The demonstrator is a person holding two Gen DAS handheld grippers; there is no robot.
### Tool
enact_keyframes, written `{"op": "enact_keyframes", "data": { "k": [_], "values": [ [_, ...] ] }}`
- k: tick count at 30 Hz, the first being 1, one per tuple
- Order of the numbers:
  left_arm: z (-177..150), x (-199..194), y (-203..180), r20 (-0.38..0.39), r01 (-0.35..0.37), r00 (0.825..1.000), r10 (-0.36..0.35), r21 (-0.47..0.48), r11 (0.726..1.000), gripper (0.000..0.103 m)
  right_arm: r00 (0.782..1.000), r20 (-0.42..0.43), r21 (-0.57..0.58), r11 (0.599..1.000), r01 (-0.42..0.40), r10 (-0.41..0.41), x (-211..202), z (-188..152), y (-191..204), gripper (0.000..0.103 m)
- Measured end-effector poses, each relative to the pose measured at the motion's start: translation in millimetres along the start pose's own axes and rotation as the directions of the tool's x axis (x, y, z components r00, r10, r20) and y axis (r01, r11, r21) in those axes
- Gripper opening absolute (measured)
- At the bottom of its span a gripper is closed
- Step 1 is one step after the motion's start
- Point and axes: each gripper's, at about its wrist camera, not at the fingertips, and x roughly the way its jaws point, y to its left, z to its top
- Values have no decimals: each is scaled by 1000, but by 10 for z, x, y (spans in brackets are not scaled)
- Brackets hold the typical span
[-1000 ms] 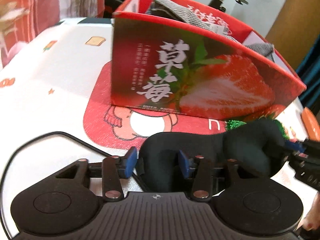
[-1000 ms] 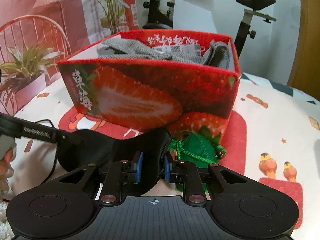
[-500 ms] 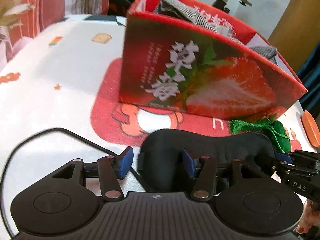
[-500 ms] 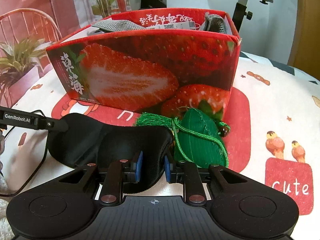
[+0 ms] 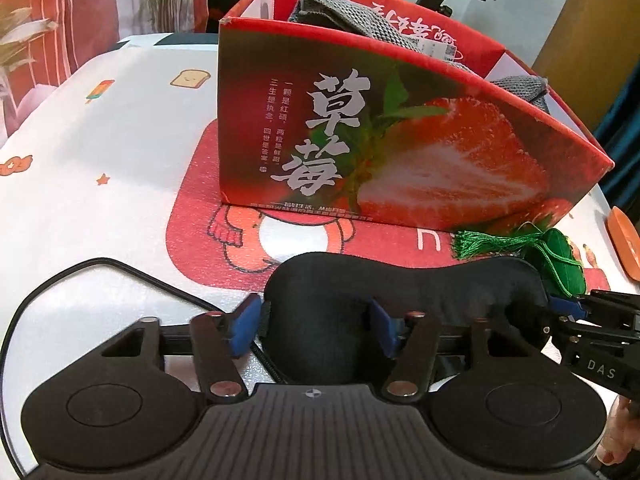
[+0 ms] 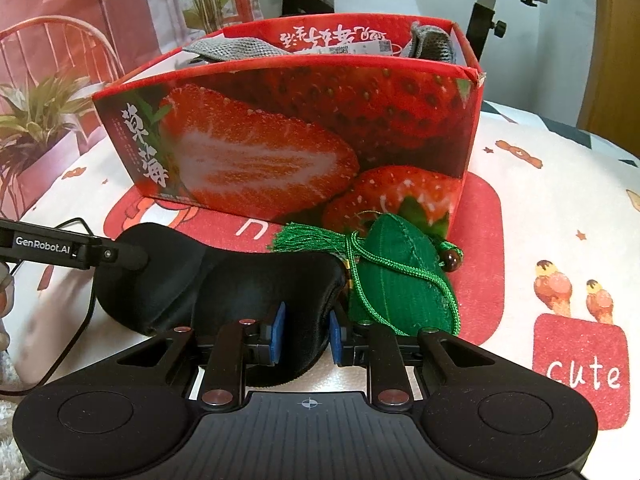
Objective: Organize soft objects
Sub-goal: 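Close both grippers on the black eye mask, then lift the eye mask with both grippers up over the red box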
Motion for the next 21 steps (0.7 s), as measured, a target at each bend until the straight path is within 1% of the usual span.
{"op": "enact_keyframes", "data": {
  "k": [1, 2, 3, 4, 5, 6, 8, 11, 15, 17, 21],
  "values": [
    [0, -7, 6, 0, 1, 1000, -1, -3, 1000, 52, 1000, 2, 1, 1000, -1, 1, -6, 0, 0, 21],
    [3, -14, 15, -1, 2, 1000, -2, -5, 1000, 47, 1000, 4, 0, 1000, -2, 2, -12, -2, 1, 21],
    [4, -22, 30, 1, 1, 1000, -1, -7, 1000, 41, 1000, 6, -3, 1000, -2, 2, -19, -1, 3, 21],
    [5, -35, 47, 8, -4, 1000, 4, -13, 1000, 38, 1000, 8, -4, 1000, -2, 2, -27, 1, 5, 21],
    [8, -50, 71, 15, -6, 1000, 7, -21, 1000, 32, 1000, 12, -5, 1000, -1, 2, -38, 6, 8, 21],
    [16, -65, 91, 22, -6, 1000, 7, -30, 1000, 27, 1000, 19, -6, 1000, -2, 2, -55, 12, 12, 21],
    [22, -104, 112, 35, -4, 999, 5, -35, 999, 23, 1000, 31, -14, 1000, -5, 5, -89, 23, 26, 21],
    [34, -166, 92, 62, -7, 998, 8, -11, 1000, 19, 999, 43, -36, 999, -2, 3, -121, 48, 58, 20],
    [67, -289, 49, 104, 10, 995, -10, 1, 1000, 14, 997, 72, -50, 999, -10, 14, -190, 89, 91, 20],
    [93, -376, 25, 133, 16, 991, -18, 18, 1000, 13, 996, 90, -62, 998, -18, 24, -237, 114, 110, 20],
    [141, -565, 18, 188, 22, 982, -24, 13, 1000, 12, 989, 146, -94, 995, -16, 30, -372, 195, 159, 19]
  ]
}}
